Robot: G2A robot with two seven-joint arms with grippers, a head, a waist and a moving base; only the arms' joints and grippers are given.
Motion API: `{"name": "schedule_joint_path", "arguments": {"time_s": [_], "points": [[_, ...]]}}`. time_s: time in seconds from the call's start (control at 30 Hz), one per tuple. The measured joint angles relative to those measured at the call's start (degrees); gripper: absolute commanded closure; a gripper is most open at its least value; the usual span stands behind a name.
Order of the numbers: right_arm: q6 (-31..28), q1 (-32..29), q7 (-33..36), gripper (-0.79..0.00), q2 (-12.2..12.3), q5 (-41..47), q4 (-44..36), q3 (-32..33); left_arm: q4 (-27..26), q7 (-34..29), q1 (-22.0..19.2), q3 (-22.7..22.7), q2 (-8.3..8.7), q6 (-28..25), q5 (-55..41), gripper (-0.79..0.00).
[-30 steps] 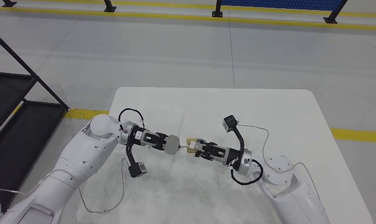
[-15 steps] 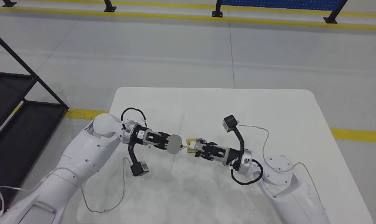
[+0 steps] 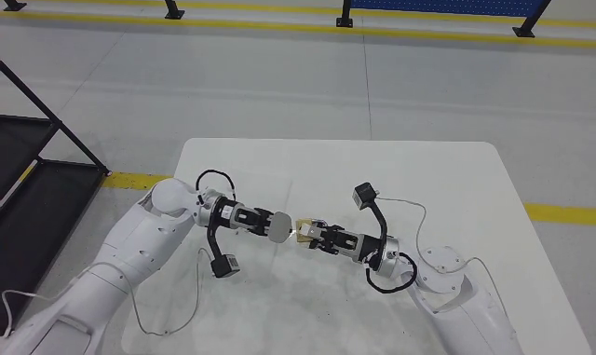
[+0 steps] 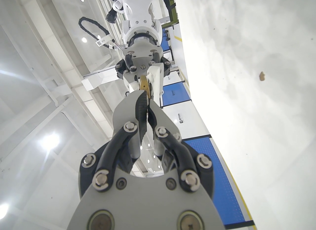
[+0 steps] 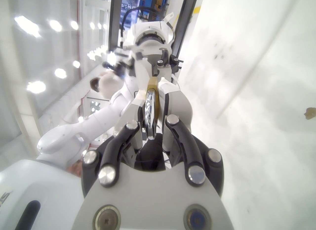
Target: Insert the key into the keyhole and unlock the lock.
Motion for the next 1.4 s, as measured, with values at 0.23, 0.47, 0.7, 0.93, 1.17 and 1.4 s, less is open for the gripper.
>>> {"name": "schedule_joint_path", "arguments": {"time_s": [0.23,0.47,0.7,0.93,1.17,1.4], "points": [[0.0,0.0,0.0,0.000,0.0,0.0,0.0,0.0,0.8,0.4,-0.3,0.0,-0.08,-0.5,-0.5,-0.785],[0.0,0.0,0.0,0.000,0.0,0.0,0.0,0.0,0.3,2.4,0.1,-2.0,0.64,-2.4,-1.7,-0.785],[0.0,0.0,0.0,0.000,0.0,0.0,0.0,0.0,0.5,5.9,0.1,-4.0,2.07,-14.9,-1.2,-0.785],[0.0,0.0,0.0,0.000,0.0,0.0,0.0,0.0,2.3,6.0,-1.4,-0.1,3.05,-39.9,-13.8,-0.785],[0.0,0.0,0.0,0.000,0.0,0.0,0.0,0.0,4.4,4.3,-3.3,5.6,4.18,-40.4,-20.1,-0.785],[0.0,0.0,0.0,0.000,0.0,0.0,0.0,0.0,4.4,4.2,-3.2,5.6,4.15,-40.5,-19.9,-0.785]]}}
